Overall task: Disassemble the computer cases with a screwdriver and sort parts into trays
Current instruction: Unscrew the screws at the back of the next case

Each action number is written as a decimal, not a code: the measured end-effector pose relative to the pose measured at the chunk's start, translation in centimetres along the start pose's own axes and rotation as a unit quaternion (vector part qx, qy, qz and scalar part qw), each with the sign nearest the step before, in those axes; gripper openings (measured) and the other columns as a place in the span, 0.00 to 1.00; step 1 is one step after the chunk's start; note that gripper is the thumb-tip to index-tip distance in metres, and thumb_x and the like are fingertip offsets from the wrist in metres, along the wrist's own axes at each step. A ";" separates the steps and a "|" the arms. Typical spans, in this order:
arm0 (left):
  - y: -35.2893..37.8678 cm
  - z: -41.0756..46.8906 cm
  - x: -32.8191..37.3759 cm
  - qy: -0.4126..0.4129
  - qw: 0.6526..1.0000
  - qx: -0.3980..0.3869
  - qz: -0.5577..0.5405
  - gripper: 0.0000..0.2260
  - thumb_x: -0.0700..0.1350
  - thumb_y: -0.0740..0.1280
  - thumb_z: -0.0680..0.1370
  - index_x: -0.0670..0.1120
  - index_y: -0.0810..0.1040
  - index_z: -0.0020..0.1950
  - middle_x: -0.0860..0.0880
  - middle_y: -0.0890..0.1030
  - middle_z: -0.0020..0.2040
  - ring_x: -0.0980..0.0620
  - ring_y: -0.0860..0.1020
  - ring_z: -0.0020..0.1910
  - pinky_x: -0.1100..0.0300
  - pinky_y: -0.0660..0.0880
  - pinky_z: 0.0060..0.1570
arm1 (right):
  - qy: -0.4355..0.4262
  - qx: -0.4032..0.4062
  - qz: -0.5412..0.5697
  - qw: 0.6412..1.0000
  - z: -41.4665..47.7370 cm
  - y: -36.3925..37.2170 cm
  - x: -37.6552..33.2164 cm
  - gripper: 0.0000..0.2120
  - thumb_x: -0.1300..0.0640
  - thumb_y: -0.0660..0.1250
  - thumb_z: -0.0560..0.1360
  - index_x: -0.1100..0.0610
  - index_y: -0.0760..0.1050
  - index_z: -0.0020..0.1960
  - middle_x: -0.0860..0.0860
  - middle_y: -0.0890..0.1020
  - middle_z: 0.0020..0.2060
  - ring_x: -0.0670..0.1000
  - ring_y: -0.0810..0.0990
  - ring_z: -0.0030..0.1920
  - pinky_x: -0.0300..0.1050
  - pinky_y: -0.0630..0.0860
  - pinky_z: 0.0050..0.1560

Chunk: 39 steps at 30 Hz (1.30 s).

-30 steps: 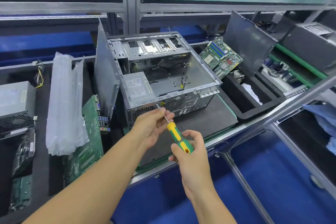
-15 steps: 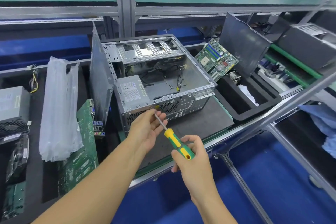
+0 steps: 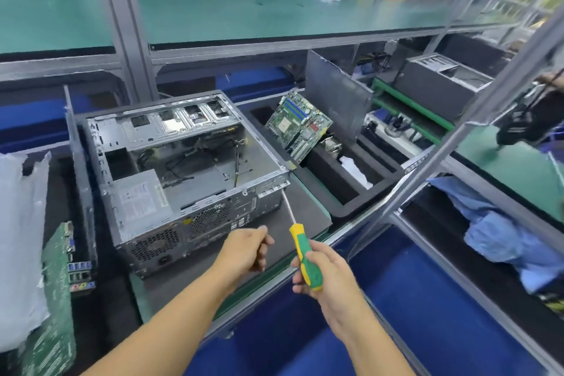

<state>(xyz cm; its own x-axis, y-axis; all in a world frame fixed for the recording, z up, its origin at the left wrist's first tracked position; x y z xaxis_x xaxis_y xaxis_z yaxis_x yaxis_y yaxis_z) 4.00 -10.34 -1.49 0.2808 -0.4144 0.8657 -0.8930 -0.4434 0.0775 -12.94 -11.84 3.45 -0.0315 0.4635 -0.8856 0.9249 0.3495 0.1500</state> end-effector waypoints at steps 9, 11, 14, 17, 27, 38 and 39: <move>8.1 7.1 1.2 0.023 0.999 -0.036 0.025 0.06 0.33 0.66 0.79 0.38 0.82 0.48 0.44 0.82 0.37 0.50 0.80 0.34 0.58 0.78 0.35 | -0.018 0.067 0.004 0.998 5.9 -5.4 -5.0 0.13 0.67 0.55 0.79 0.61 0.74 0.58 0.54 0.81 0.36 0.52 0.76 0.31 0.47 0.73 0.32; 10.9 10.2 1.9 0.000 0.999 -0.042 0.015 0.05 0.32 0.66 0.79 0.39 0.81 0.47 0.44 0.81 0.35 0.51 0.79 0.32 0.59 0.78 0.34 | -0.021 0.099 0.003 0.995 7.7 -7.0 -6.2 0.12 0.67 0.55 0.80 0.61 0.74 0.58 0.54 0.81 0.36 0.52 0.75 0.30 0.47 0.73 0.32; 14.9 15.3 3.6 -0.031 0.999 -0.035 0.000 0.06 0.32 0.67 0.77 0.40 0.81 0.43 0.44 0.82 0.35 0.53 0.80 0.29 0.60 0.81 0.34 | -0.027 0.140 0.002 0.990 10.3 -9.7 -8.1 0.11 0.66 0.55 0.80 0.60 0.73 0.57 0.55 0.81 0.34 0.51 0.74 0.29 0.48 0.71 0.31; 17.6 20.1 4.5 -0.073 0.997 -0.017 0.000 0.08 0.33 0.66 0.78 0.42 0.80 0.42 0.42 0.82 0.39 0.51 0.81 0.33 0.61 0.81 0.37 | -0.045 0.170 0.005 0.984 12.3 -12.3 -9.8 0.11 0.66 0.56 0.79 0.60 0.74 0.56 0.54 0.81 0.34 0.50 0.75 0.29 0.47 0.71 0.29; 16.7 19.8 6.9 -0.003 0.982 -0.050 0.182 0.20 0.34 0.57 0.77 0.53 0.82 0.55 0.50 0.83 0.58 0.50 0.81 0.58 0.48 0.78 0.60 | -0.058 0.088 -0.012 0.994 17.7 -13.7 -12.7 0.12 0.59 0.60 0.72 0.47 0.79 0.48 0.52 0.81 0.36 0.51 0.75 0.30 0.48 0.69 0.30; -4.8 2.1 15.8 0.210 0.860 0.119 0.450 0.14 0.38 0.63 0.78 0.51 0.82 0.58 0.54 0.83 0.56 0.55 0.79 0.53 0.57 0.75 0.59 | -0.039 -0.143 0.091 0.985 12.2 0.7 -7.2 0.12 0.52 0.62 0.82 0.54 0.83 0.53 0.51 0.77 0.34 0.49 0.71 0.27 0.41 0.67 0.25; -7.6 1.4 15.8 0.190 0.829 0.126 0.510 0.14 0.41 0.64 0.79 0.51 0.80 0.62 0.52 0.80 0.60 0.53 0.77 0.58 0.54 0.72 0.63 | -0.034 -0.149 0.090 0.984 11.2 1.9 -6.1 0.12 0.52 0.61 0.82 0.55 0.82 0.53 0.52 0.77 0.34 0.50 0.71 0.27 0.42 0.68 0.25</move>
<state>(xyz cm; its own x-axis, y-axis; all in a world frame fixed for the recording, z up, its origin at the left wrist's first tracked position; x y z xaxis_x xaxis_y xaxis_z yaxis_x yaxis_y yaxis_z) 15.72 -14.60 10.86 -0.7496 -0.4161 0.5147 -0.4826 -0.1886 -0.8553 -6.76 -23.15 4.20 0.1574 0.4883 -0.8584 0.7602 0.4948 0.4209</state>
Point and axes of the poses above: each hand's wrist, its own z-axis towards the middle knuckle, its own y-axis out of the palm, x = y × z, the point moved 7 cm from there along z, towards the middle knuckle
